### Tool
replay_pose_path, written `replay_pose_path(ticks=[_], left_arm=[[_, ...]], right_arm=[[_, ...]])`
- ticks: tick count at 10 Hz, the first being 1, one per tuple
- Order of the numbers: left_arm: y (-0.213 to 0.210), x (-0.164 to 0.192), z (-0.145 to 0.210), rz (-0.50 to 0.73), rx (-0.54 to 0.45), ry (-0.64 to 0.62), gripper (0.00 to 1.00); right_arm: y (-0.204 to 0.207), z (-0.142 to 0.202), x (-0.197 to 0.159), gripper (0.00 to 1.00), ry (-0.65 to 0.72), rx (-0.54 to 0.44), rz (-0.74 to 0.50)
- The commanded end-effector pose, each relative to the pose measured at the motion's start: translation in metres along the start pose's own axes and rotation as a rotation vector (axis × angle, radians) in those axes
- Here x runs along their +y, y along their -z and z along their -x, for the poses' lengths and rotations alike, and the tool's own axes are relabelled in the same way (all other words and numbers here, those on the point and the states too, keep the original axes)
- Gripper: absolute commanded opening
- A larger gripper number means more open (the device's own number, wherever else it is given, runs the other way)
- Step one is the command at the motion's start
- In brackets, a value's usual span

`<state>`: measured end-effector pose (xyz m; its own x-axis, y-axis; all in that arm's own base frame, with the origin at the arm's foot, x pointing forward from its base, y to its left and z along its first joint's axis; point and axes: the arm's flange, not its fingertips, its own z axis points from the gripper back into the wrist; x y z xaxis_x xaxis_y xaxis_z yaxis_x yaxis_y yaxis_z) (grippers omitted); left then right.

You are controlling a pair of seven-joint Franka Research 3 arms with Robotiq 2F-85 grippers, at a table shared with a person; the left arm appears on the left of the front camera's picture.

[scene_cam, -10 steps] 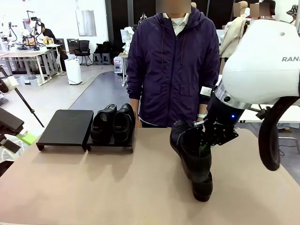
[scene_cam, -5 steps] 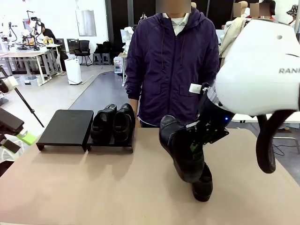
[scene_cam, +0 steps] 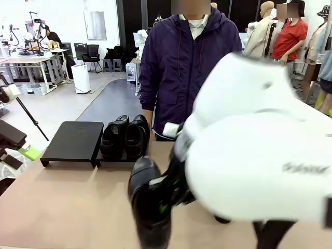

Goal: Organize the shoes by placing them on the stand.
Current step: Pick up one Shoe and place it in the middle of the table.

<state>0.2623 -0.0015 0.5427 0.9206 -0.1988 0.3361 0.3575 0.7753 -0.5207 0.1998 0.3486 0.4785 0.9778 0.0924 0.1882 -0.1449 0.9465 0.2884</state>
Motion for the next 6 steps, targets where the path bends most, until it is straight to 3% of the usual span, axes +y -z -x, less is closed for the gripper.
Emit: replay_pose_path(ticks=[1, 5, 6], left_arm=[[-0.002, 0.001, -0.001, 0.004, 0.000, 0.012, 1.00], [-0.002, 0.001, -0.001, 0.004, 0.000, 0.012, 1.00], [-0.002, 0.001, -0.001, 0.004, 0.000, 0.012, 1.00]], right_arm=[[0.024, -0.027, 0.036, 0.00, 0.041, -0.028, -0.062], [0.106, -0.069, 0.084, 0.00, 0.289, 0.075, -0.049], [0.127, -0.075, 0.085, 0.00, 0.283, 0.108, -0.027]])
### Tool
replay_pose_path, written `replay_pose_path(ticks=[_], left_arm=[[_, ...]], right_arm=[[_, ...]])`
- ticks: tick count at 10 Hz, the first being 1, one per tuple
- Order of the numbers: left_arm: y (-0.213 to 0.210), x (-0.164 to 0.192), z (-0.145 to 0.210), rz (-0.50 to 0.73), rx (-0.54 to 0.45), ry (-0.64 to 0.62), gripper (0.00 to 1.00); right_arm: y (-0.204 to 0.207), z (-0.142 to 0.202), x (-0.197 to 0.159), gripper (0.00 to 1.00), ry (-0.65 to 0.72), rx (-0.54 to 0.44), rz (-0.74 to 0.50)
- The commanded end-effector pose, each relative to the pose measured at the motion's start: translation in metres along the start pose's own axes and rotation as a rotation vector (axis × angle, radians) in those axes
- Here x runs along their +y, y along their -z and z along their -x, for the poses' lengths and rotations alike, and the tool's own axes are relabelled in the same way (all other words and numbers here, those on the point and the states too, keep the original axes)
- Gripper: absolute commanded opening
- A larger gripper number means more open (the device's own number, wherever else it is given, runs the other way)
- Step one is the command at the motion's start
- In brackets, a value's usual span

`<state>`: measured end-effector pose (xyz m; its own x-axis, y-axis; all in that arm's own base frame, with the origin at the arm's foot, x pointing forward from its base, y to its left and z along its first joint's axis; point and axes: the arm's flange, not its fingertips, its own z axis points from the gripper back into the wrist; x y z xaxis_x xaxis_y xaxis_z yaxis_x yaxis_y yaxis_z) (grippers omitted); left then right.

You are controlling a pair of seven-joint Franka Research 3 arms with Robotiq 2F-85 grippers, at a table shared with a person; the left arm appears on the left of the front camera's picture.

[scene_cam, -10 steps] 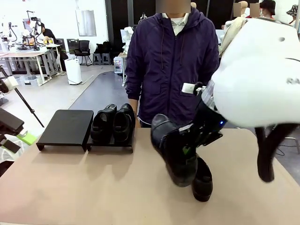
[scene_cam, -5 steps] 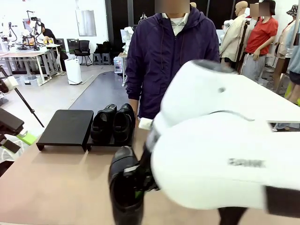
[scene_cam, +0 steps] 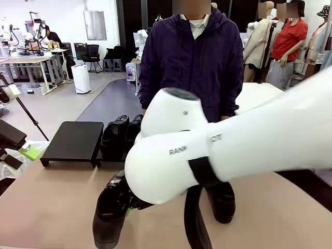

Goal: Organize the shoes by placing them on the stand.
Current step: Pick up one Shoe and place it in the middle of the table.

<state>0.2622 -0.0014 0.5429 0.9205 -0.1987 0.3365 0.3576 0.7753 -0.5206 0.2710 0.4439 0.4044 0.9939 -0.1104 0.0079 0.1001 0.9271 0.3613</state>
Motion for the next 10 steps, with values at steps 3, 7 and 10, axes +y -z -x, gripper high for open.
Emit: replay_pose_path(ticks=[3, 7, 10], left_arm=[[-0.002, 0.001, -0.001, 0.004, 0.001, 0.012, 1.00], [-0.002, 0.001, -0.001, 0.004, 0.001, 0.012, 1.00], [-0.002, 0.001, -0.001, 0.004, 0.001, 0.012, 1.00]], right_arm=[[0.061, -0.021, 0.019, 0.00, -0.030, -0.022, 0.089], [0.072, -0.035, 0.005, 0.16, -0.082, -0.013, 0.042], [0.070, -0.039, 0.003, 1.00, -0.077, -0.045, 0.042]])
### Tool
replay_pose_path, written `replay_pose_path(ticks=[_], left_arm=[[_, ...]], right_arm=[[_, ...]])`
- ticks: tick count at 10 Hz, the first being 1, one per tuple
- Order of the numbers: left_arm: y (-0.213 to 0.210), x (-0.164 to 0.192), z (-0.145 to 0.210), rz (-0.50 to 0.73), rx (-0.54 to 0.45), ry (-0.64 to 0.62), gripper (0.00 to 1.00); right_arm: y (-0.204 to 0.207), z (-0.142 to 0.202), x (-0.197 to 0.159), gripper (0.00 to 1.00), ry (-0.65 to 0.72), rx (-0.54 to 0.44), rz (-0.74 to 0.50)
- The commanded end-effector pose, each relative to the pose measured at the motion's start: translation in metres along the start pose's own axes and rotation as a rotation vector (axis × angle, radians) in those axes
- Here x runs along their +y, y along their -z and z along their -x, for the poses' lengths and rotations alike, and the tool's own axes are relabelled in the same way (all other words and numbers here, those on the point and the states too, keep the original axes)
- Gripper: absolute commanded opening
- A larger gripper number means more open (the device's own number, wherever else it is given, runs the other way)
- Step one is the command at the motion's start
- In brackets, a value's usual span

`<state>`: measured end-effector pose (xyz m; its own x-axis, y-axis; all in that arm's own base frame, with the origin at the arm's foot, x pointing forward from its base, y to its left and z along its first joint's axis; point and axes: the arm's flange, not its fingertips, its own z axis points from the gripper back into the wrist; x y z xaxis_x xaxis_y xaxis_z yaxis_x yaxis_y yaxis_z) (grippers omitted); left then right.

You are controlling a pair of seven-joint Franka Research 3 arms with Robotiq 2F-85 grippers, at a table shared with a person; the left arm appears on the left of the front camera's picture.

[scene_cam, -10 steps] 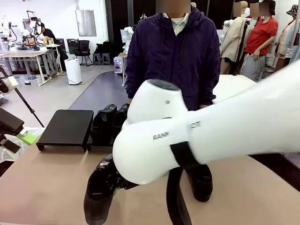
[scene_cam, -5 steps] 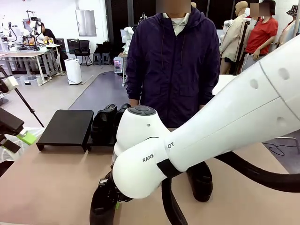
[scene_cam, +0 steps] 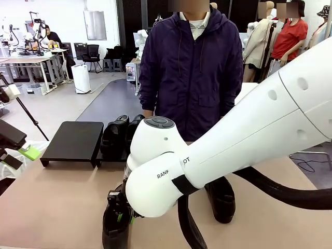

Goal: Organize the shoes by placing them on the stand.
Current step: Pick up one Shoe and place it in the middle of the table.

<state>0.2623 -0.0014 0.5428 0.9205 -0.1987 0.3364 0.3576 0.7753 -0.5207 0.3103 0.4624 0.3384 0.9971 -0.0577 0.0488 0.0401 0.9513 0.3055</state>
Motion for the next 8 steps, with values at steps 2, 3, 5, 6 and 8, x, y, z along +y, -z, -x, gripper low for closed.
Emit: replay_pose_path(ticks=[2, 3, 5, 6, 8], left_arm=[[-0.002, 0.001, -0.001, 0.004, 0.000, 0.012, 1.00], [-0.002, 0.001, -0.001, 0.004, 0.000, 0.012, 1.00], [-0.002, 0.001, -0.001, 0.004, 0.000, 0.012, 1.00], [-0.002, 0.001, -0.001, 0.004, 0.000, 0.012, 1.00], [-0.002, 0.001, -0.001, 0.004, 0.000, 0.012, 1.00]], right_arm=[[-0.023, -0.002, -0.002, 1.00, -0.024, -0.074, -0.041], [-0.051, 0.004, -0.014, 1.00, -0.069, -0.074, -0.057], [-0.139, 0.021, -0.071, 1.00, -0.215, -0.066, -0.047], [-0.179, 0.023, -0.114, 1.00, -0.288, -0.055, -0.050], [-0.246, 0.026, -0.202, 1.00, -0.401, -0.062, -0.108]])
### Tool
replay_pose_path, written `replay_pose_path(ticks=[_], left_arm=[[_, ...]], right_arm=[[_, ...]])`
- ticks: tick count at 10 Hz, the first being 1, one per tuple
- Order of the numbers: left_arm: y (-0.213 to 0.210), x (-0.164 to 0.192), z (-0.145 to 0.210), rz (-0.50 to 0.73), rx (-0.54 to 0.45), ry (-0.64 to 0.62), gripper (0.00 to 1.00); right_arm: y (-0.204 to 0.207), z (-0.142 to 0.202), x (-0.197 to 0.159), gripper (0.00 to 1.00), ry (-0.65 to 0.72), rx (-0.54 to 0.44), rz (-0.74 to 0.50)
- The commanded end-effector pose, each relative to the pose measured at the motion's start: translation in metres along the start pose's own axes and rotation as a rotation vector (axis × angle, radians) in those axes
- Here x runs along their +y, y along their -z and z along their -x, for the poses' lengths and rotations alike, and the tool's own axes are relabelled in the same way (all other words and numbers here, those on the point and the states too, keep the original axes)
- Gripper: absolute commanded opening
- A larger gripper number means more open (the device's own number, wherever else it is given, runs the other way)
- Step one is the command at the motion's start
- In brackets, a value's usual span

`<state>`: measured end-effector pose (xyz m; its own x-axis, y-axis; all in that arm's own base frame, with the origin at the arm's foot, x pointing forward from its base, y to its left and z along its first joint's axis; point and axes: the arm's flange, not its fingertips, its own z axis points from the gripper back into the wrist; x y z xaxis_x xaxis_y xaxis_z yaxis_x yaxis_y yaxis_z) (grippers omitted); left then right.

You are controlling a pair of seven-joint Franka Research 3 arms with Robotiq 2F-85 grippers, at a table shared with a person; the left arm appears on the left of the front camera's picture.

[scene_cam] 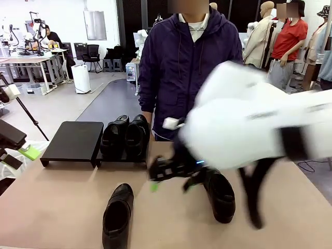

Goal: Organize the shoes by placing them on the stand.
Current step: Pick up one Shoe and place it in the middle of the table.

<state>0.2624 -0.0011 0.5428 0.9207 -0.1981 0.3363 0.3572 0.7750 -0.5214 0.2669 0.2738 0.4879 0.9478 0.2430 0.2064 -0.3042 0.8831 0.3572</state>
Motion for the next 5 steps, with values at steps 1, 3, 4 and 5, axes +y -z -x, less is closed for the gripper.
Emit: replay_pose_path(ticks=[1, 3, 4, 5], left_arm=[[-0.002, 0.001, -0.001, 0.003, 0.001, 0.013, 1.00], [-0.002, 0.001, -0.001, 0.003, 0.001, 0.013, 1.00], [-0.002, 0.001, -0.001, 0.003, 0.001, 0.013, 1.00], [-0.002, 0.001, -0.001, 0.003, 0.001, 0.013, 1.00]], right_arm=[[-0.079, 0.031, -0.094, 1.00, -0.073, -0.044, -0.062], [-0.119, 0.052, -0.160, 1.00, -0.082, -0.133, -0.139], [-0.137, 0.062, -0.190, 1.00, -0.077, -0.164, -0.138], [-0.149, 0.073, -0.213, 1.00, -0.039, -0.189, -0.135]])
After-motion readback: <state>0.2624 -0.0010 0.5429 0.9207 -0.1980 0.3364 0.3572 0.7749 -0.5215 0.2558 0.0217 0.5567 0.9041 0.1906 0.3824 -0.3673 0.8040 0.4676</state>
